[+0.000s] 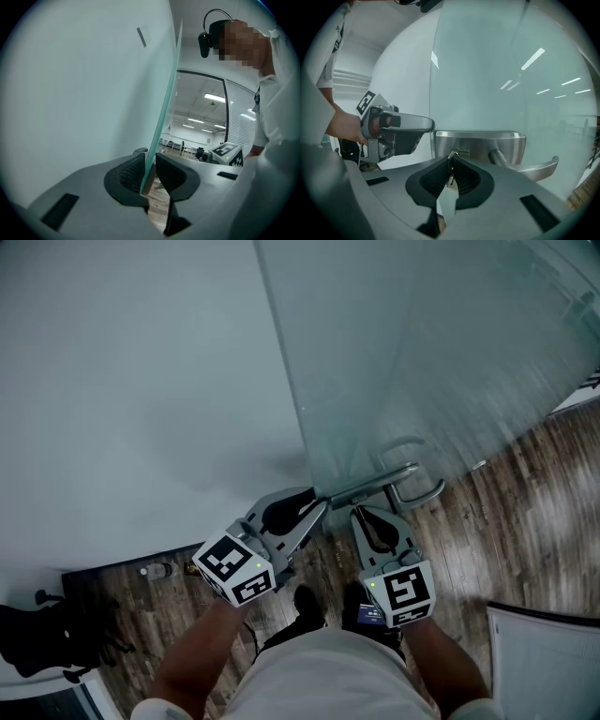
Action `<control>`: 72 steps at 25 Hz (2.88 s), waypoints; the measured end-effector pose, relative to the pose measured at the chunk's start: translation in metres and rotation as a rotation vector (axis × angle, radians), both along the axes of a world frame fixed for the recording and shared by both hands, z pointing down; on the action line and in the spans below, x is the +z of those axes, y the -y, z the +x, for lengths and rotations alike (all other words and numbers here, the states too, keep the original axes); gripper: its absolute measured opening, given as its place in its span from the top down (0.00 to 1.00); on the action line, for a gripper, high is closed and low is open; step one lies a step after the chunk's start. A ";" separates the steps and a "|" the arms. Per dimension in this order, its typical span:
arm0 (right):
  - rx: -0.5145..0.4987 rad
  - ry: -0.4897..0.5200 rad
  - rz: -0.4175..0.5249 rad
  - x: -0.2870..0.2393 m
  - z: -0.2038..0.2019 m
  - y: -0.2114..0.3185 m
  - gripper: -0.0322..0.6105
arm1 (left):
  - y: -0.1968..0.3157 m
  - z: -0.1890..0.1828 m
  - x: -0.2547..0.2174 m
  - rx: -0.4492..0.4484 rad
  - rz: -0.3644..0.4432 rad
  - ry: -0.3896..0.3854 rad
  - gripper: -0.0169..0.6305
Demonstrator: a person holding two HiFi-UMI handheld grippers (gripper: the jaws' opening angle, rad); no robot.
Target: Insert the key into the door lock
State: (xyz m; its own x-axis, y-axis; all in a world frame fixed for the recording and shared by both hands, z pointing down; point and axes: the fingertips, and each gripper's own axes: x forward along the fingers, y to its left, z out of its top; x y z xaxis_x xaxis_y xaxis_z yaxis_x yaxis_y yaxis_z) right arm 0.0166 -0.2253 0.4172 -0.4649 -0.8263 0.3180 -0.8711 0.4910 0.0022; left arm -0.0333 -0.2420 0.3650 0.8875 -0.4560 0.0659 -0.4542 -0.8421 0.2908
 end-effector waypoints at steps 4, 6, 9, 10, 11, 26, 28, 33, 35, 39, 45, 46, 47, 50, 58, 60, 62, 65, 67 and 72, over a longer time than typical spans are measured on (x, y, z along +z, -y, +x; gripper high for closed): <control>-0.005 0.000 -0.003 -0.001 0.000 0.001 0.91 | 0.001 0.000 -0.004 -0.024 -0.028 -0.003 0.85; -0.007 -0.001 -0.003 -0.001 -0.001 0.002 0.91 | 0.002 0.000 -0.005 -0.027 -0.023 -0.007 0.85; -0.011 -0.004 -0.004 -0.002 -0.002 0.001 0.91 | 0.002 -0.001 -0.006 -0.026 -0.027 -0.010 0.85; -0.011 -0.005 -0.003 -0.002 -0.002 0.001 0.91 | 0.002 -0.001 -0.006 -0.026 -0.029 -0.013 0.85; -0.011 -0.005 -0.003 -0.003 -0.002 0.001 0.91 | 0.002 -0.001 -0.006 -0.027 -0.030 -0.016 0.85; 0.009 0.000 -0.007 -0.002 -0.002 0.001 0.91 | 0.002 -0.001 -0.006 -0.035 -0.015 -0.012 0.85; 0.010 -0.002 -0.009 -0.002 -0.002 0.001 0.91 | 0.002 -0.001 -0.006 -0.040 -0.013 -0.010 0.85; 0.012 -0.003 -0.016 0.000 -0.001 0.002 0.90 | 0.003 -0.001 -0.004 -0.041 -0.005 -0.002 0.85; 0.006 -0.001 -0.021 0.001 -0.002 0.002 0.90 | 0.003 0.000 -0.004 -0.046 -0.010 0.000 0.85; -0.001 -0.009 -0.035 0.002 -0.003 0.003 0.90 | 0.003 0.000 -0.003 -0.056 -0.010 0.003 0.85; 0.005 -0.013 -0.040 0.002 -0.004 0.002 0.90 | 0.003 0.000 -0.001 -0.065 -0.008 0.011 0.85; 0.005 -0.015 -0.039 0.002 -0.003 0.001 0.90 | 0.003 0.000 -0.001 -0.066 -0.008 0.011 0.85; 0.004 -0.017 -0.040 0.001 -0.003 0.001 0.90 | 0.003 0.000 0.000 -0.066 -0.008 0.010 0.85; 0.000 -0.025 -0.042 0.000 -0.001 -0.001 0.90 | 0.003 0.001 0.001 -0.066 -0.012 0.009 0.85; 0.015 -0.025 -0.031 -0.013 0.003 -0.002 0.86 | 0.004 -0.003 -0.008 -0.086 -0.004 -0.009 0.85; 0.021 -0.025 -0.030 -0.013 0.006 -0.003 0.86 | 0.004 -0.002 -0.007 -0.092 -0.009 -0.010 0.85; 0.027 -0.024 -0.026 -0.014 0.008 -0.003 0.86 | 0.003 -0.003 -0.007 -0.094 -0.009 -0.010 0.85; 0.029 -0.022 -0.018 -0.018 0.008 -0.004 0.86 | 0.003 -0.003 -0.008 -0.093 -0.006 -0.016 0.85; 0.029 -0.020 -0.010 -0.021 0.009 -0.005 0.86 | 0.003 -0.003 -0.009 -0.092 -0.006 -0.020 0.85; 0.029 -0.013 0.001 -0.025 0.009 -0.006 0.86 | 0.002 -0.003 -0.008 -0.092 -0.007 -0.022 0.85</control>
State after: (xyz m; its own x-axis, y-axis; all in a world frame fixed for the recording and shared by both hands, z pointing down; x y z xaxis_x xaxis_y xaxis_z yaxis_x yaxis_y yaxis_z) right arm 0.0252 -0.2188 0.3918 -0.4363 -0.8398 0.3229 -0.8851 0.4651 0.0137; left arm -0.0366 -0.2440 0.3568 0.8430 -0.5355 0.0498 -0.5231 -0.7950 0.3071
